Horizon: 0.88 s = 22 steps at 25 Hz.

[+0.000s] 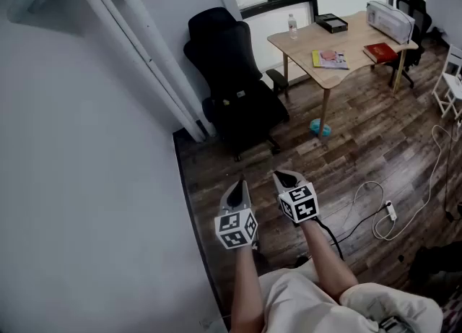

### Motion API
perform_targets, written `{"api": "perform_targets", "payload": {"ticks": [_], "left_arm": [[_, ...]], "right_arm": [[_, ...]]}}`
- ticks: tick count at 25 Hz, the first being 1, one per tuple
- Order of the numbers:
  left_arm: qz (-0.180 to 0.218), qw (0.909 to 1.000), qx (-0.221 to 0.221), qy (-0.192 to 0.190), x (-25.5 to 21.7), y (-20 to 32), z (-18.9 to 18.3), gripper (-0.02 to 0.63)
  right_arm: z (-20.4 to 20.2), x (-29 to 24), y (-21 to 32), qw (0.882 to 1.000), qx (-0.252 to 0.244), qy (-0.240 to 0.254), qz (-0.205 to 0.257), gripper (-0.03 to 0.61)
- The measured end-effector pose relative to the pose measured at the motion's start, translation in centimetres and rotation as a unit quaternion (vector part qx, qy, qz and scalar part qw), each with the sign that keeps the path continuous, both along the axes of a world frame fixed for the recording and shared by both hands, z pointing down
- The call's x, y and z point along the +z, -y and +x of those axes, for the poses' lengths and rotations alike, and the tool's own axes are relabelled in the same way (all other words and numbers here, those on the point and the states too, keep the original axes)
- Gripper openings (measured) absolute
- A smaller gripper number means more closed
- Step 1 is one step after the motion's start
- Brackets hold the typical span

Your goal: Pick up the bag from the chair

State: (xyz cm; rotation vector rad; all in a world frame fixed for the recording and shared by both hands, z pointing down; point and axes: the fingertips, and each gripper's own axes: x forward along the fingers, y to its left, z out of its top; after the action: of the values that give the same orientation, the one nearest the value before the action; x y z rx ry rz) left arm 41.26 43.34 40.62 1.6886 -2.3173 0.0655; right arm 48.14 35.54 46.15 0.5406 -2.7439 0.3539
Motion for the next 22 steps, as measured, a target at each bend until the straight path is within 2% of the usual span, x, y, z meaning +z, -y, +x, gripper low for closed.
{"api": "perform_targets", "payload": {"ticks": [6,11,16,22], "left_arm": [[0.002,0.9998,0.017,0.006,-0.2,0.8,-3.2,0.006],[0.008,0.9995,0.029,-0.007,-0.1,2.4,-8.3,0.006],[0.028,0.9981,0.053,-0.014,-0.3,3.8,-12.6,0.006],[0.017,0.9950,0.096,-0.023,2.4,4.5,-17.3,0.006]], "right_arm": [[-2.9,-0.7,0.7,1.000,0.015,0.006,0.005,0.000],[-6.5,-1.0,1.6,0.999,0.033,-0.001,0.006,0.000],[-9.3,-1.8,2.3,0.998,0.060,0.016,-0.001,0.000],[-13.9,-0.1,2.0,0.996,0.083,0.005,-0.006,0.000]]}}
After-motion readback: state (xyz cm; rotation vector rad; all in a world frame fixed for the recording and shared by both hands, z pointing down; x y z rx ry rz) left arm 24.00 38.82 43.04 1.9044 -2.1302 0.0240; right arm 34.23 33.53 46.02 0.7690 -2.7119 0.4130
